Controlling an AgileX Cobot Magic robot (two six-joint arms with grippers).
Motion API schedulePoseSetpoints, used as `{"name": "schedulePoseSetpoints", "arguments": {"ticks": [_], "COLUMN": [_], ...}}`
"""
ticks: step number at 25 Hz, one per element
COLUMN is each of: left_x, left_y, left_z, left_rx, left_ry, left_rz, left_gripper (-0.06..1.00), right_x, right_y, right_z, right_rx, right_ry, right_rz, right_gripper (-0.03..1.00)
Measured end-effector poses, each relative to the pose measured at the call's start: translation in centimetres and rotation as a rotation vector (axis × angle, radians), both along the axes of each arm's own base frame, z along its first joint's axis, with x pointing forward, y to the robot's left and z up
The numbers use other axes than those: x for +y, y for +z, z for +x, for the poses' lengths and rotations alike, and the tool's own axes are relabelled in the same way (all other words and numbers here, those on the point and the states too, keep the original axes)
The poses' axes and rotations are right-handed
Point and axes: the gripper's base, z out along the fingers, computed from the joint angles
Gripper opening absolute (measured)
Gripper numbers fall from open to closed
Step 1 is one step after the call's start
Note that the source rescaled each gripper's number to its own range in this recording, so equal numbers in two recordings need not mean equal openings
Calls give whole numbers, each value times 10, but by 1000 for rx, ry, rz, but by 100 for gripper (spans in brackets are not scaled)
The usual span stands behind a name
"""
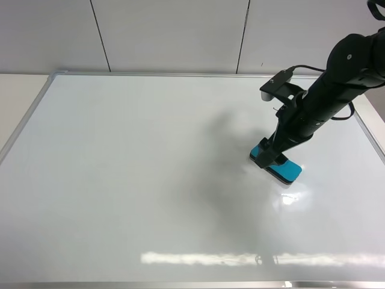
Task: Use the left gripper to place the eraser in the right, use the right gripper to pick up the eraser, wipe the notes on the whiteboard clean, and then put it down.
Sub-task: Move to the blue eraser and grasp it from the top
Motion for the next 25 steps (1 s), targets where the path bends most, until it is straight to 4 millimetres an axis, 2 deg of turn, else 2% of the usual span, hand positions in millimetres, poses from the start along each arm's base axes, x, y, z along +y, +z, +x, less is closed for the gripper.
{"name": "schedulePoseSetpoints", "arguments": {"ticks": [13,25], "left_x": [0,0], "left_y": [0,0], "left_z": [0,0], "left_rx": [0,0], "left_ry": [0,0], "left_rz": [0,0], "left_gripper": [100,100], "right_x": [0,2], "right_y": [-23,-33], "right_z": [6,7], "right_rx": [37,58], "right_ry": [2,11], "right_rz": [-3,1], "right_gripper": [100,100]}}
